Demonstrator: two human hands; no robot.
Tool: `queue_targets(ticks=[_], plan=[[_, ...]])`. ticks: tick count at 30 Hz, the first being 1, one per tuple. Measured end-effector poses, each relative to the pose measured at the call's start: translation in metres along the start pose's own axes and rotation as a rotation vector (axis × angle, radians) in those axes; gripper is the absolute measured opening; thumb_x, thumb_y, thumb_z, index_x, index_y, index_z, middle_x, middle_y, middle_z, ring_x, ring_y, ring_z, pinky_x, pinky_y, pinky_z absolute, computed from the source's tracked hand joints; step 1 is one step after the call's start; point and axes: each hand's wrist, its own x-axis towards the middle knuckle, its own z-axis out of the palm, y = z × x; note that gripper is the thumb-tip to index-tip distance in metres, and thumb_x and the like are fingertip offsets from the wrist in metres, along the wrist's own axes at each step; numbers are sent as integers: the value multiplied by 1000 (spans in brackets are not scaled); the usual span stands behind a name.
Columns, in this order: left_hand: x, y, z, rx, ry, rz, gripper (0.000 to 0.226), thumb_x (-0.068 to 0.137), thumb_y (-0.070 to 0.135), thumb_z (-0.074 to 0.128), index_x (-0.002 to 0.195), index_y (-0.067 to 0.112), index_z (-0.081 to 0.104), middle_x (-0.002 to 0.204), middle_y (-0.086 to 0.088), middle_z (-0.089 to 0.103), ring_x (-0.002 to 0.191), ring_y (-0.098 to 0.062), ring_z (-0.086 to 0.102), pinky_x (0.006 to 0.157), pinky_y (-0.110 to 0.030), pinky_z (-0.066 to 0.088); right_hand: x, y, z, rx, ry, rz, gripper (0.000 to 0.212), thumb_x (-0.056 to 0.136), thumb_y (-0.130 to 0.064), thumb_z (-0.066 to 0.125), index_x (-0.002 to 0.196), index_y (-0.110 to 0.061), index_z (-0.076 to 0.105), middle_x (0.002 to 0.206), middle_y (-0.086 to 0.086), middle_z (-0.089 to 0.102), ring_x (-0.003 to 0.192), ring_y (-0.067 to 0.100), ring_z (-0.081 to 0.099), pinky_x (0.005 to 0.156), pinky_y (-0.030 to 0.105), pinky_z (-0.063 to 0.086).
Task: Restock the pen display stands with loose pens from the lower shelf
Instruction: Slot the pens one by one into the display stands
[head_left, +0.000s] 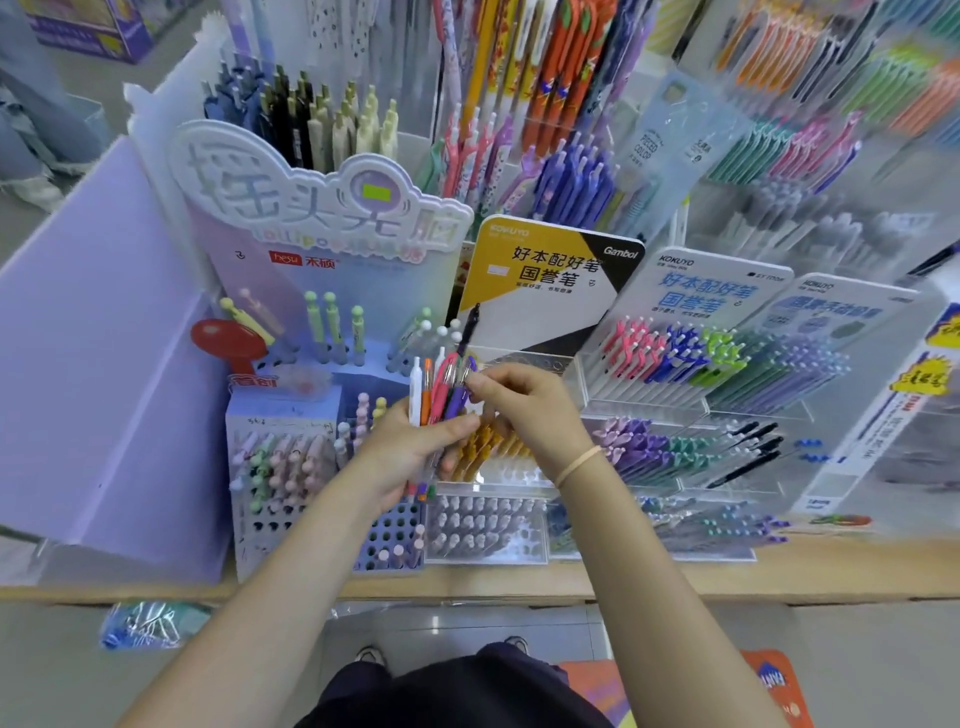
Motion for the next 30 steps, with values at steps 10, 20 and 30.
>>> queue_targets(ticks=[10,20,30], plan=[[-12,-13,22,-59,31,-45,10,94,17,65,93,7,67,72,-8,69,47,-17,56,44,-27,47,-19,18,-28,310,50,76,11,97,-14,60,93,-6,65,84,9,70,68,20,67,61,27,54],[-30,-43,87,53,-105,-100,20,97,20,61,91,2,69,77,-10,73,47,-18,59,44,-24,46,-79,41,-89,465,112,75,22,98,-16,56,113,-2,66,80,12,62,65,17,59,62,25,52],[-33,-125,288,85,-217,-108,23,102,22,52,116,13,67,66,-7,65,48,-20,58,49,-27,49,-195,108,-302,527,457,-14,13,99,-10,54,100,-2,64,80,8,64,63,13,63,55,21,49]])
